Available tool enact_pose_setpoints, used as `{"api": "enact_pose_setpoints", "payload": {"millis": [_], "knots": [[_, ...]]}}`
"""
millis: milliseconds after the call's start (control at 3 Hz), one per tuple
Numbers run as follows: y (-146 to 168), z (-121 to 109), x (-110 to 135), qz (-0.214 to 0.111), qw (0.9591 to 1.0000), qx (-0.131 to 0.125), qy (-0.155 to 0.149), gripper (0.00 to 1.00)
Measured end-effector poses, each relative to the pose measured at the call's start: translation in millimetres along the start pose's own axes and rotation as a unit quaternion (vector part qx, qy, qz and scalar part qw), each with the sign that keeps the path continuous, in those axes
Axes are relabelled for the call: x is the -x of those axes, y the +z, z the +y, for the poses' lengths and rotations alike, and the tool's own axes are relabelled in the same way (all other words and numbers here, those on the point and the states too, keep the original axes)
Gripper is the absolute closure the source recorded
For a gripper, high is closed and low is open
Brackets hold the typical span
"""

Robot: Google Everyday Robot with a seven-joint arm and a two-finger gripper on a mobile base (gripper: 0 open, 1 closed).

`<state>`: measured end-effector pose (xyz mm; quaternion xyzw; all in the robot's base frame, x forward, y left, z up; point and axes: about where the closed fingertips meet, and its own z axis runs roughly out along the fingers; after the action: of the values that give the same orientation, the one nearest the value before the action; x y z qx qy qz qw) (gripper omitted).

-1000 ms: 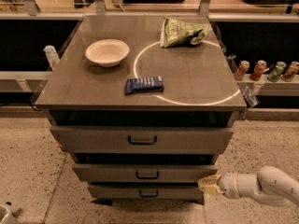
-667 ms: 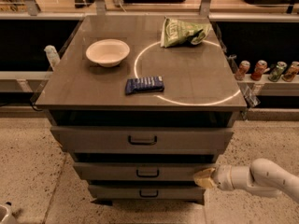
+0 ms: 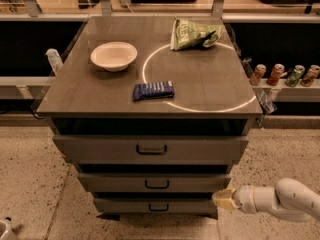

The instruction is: Close middle drawer

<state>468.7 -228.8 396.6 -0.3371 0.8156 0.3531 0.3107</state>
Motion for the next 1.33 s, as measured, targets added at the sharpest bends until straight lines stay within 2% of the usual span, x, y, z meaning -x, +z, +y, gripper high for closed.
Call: {"api": "enact_pose_setpoints", "payload": {"millis": [333,667,1333], "knots": [[-43.9,28.2,-39.5,-0.015,0.9967,-0.025,0.075,1.0],[-51.3,37.8,-54.7,-0.02,0.9954,-0.028,0.089,0.81],[-50.8,37.8,-54.3,-0.02,0.9955,-0.027,0.089,0.34]]}}
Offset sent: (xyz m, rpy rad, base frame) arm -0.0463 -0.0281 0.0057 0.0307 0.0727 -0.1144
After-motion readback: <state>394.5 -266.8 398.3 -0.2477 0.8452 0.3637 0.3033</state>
